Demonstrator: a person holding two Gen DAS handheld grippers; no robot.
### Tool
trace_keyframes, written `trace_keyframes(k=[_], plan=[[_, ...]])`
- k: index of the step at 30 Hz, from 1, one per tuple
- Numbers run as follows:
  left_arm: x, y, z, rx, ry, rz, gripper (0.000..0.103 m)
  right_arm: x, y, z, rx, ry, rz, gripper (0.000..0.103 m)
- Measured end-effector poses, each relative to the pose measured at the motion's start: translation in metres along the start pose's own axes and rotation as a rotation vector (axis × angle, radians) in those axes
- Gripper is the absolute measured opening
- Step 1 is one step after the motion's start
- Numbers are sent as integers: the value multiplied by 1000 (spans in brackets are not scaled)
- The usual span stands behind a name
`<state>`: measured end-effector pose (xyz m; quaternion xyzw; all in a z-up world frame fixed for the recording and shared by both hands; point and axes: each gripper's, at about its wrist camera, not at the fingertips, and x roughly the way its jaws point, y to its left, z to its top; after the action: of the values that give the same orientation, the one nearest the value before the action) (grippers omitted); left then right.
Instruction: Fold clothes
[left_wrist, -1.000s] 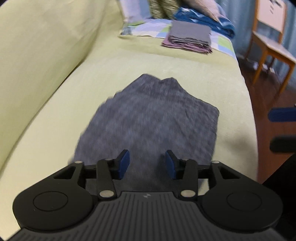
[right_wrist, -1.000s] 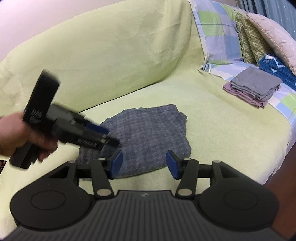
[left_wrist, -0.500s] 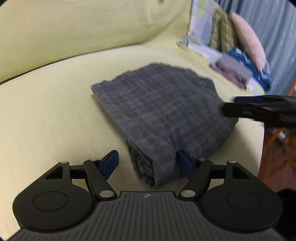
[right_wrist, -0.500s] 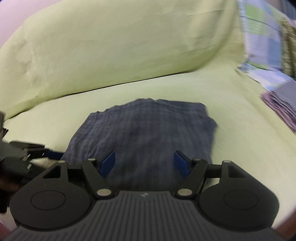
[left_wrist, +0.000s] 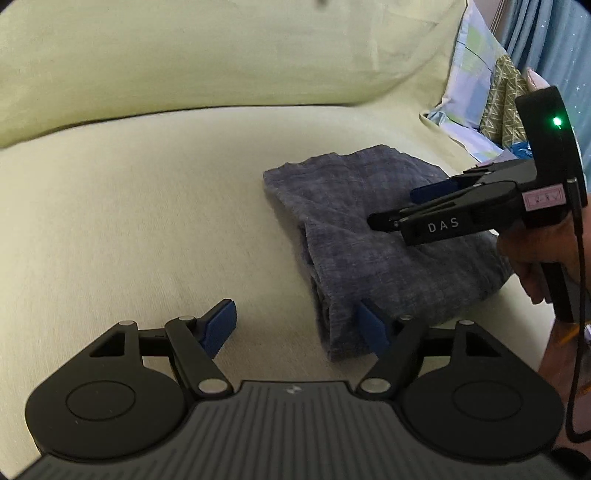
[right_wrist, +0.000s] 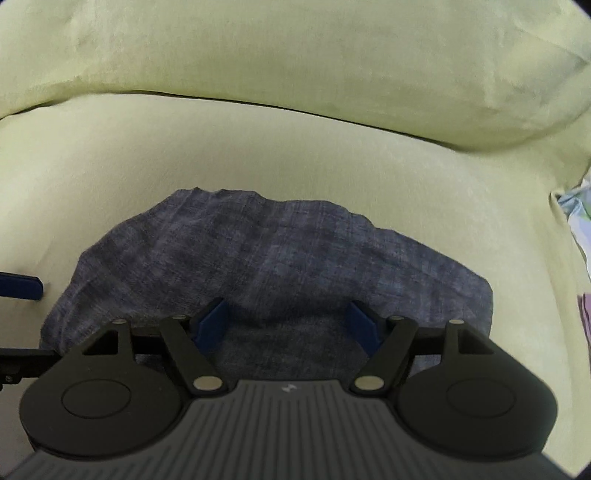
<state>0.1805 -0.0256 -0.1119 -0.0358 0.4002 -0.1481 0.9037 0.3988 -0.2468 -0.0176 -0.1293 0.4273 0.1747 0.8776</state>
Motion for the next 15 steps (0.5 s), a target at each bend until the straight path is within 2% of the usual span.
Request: trace_keyframes(k=[3, 6, 8, 10, 12, 13, 15], plan=[[-15, -2, -6, 26, -41, 24, 72, -28, 0, -3, 36, -83, -17, 67], [-36, -2, -13, 35, -69, 46, 72, -80, 0, -16, 105, -181, -48, 68], [-60, -6, -15, 22, -68, 67, 72, -132, 2, -36, 172, -236, -68, 70], [-89, -14, -16, 8, -64, 84, 76, -178, 11, -59, 253, -246, -80, 80], [-123, -28, -16, 5, -82, 82, 80, -213, 15, -78, 309, -258, -86, 99], [-133, -32, -16, 7, -91, 80, 82, -241, 22, -97, 345, -280, -88, 101], [-158, -46, -19, 12, -110, 96, 84, -268, 32, -118, 380, -284, -84, 102]])
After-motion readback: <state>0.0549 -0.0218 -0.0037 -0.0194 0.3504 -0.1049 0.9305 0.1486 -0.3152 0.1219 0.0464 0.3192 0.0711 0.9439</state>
